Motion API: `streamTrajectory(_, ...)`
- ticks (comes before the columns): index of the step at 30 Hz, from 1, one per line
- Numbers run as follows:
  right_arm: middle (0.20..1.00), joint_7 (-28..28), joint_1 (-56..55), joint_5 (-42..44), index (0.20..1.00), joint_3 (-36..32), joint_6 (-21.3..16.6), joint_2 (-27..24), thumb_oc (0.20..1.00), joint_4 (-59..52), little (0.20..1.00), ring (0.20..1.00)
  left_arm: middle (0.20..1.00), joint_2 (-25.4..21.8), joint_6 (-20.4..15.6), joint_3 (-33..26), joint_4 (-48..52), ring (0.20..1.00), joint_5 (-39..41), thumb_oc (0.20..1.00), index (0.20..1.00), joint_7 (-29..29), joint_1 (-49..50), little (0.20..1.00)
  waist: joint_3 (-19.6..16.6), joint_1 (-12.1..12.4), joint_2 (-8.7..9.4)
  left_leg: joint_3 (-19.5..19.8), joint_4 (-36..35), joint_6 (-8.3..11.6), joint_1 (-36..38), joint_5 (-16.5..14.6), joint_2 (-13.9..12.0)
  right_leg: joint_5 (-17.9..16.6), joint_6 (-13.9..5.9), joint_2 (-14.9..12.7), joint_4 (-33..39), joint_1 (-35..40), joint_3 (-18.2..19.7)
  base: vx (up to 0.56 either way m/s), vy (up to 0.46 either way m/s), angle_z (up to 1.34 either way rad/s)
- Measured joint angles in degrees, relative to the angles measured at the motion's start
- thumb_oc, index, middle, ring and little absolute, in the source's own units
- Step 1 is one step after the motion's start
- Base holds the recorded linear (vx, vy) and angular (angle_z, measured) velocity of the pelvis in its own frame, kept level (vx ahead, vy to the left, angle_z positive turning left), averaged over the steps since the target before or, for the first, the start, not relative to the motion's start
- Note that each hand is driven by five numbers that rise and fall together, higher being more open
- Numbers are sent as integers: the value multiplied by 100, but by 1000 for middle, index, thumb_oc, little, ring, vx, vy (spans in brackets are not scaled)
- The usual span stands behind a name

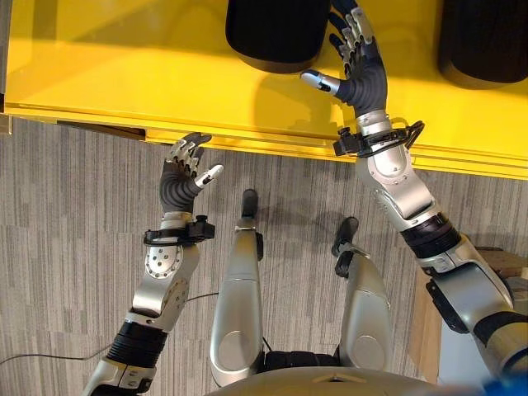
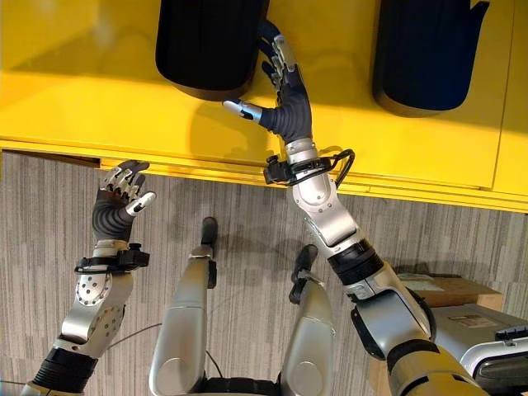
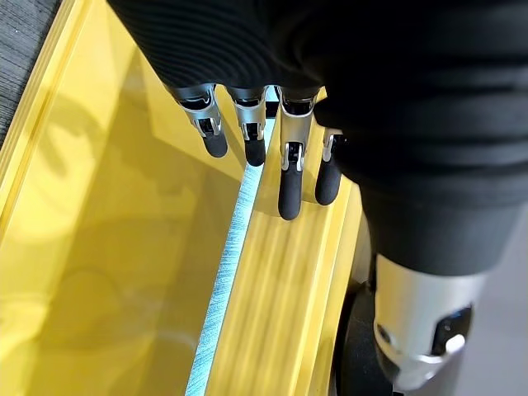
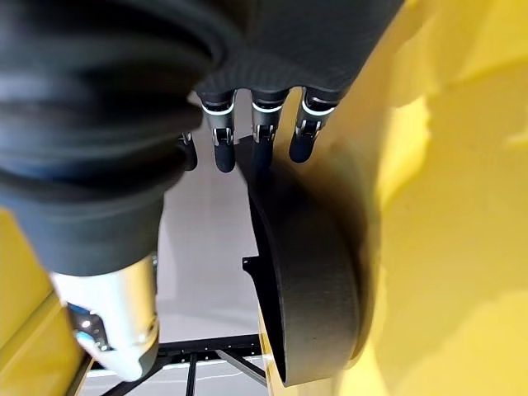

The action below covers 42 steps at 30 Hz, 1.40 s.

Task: Move parts from the plastic box to the shelf.

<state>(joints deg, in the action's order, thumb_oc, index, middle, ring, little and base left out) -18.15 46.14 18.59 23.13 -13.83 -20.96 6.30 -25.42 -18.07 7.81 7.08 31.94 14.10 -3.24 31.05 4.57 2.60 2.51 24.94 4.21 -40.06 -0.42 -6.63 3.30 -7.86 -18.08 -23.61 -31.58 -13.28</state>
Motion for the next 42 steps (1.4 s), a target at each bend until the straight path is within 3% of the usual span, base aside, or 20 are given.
streamTrajectory(7,1000,-396,-417,-668,1000,-459,5,-62,1000,-468,1000,1000,1000,-1,-4,-28,1,1000,-20,1000,1000,44,-2,1000,1,-57,2,13,11,-12,-6,-10,-2,24,8,0,-32,-15,-1,0,0,0)
streamTrajectory(12,1000,-630,-1293,-1060,1000,-855,-59,-250,1000,-1469,1000,1000,1000,-16,20,-164,95,1000,-660,1000,1000,416,-1,1000,11,-95,21,-11,32,17,-92,17,-11,-7,-32,9,-96,-156,10,-42,13,-4)
streamTrajectory(23,1000,-325,-2871,-710,1000,-1031,-437,-270,1000,-2237,1000,1000,1000,-15,89,-707,846,1000,-1051,1000,1000,1017,525,1000,63,-273,109,-16,6,-3,-68,-37,-79,86,28,44,-142,-170,26,18,-5,-1)
streamTrajectory(27,1000,-152,-3014,-521,1000,-1130,-570,-307,1000,-2463,1000,1000,1000,-111,-188,-1091,1451,1000,-1357,1000,1000,1132,446,1000,61,-199,113,-21,-5,-10,68,-16,-91,51,-11,56,-149,-43,43,-4,-7,0)
streamTrajectory(31,1000,19,-2990,-337,1000,-1086,-602,-307,1000,-2494,1000,1000,1000,-456,-763,-1137,2375,1000,-1702,1000,1000,1129,-532,1000,46,-292,125,-40,-75,-8,280,-18,-83,71,9,45,-92,151,61,47,-24,-2)
streamTrajectory(42,1000,45,-2967,-292,1000,-1091,-640,-452,1000,-2573,1000,1000,1000,-487,-763,-1355,2421,1000,-2081,1000,1000,1385,-453,1000,35,-266,110,-55,-99,33,430,-16,-56,74,-23,22,-69,306,43,10,-8,0)
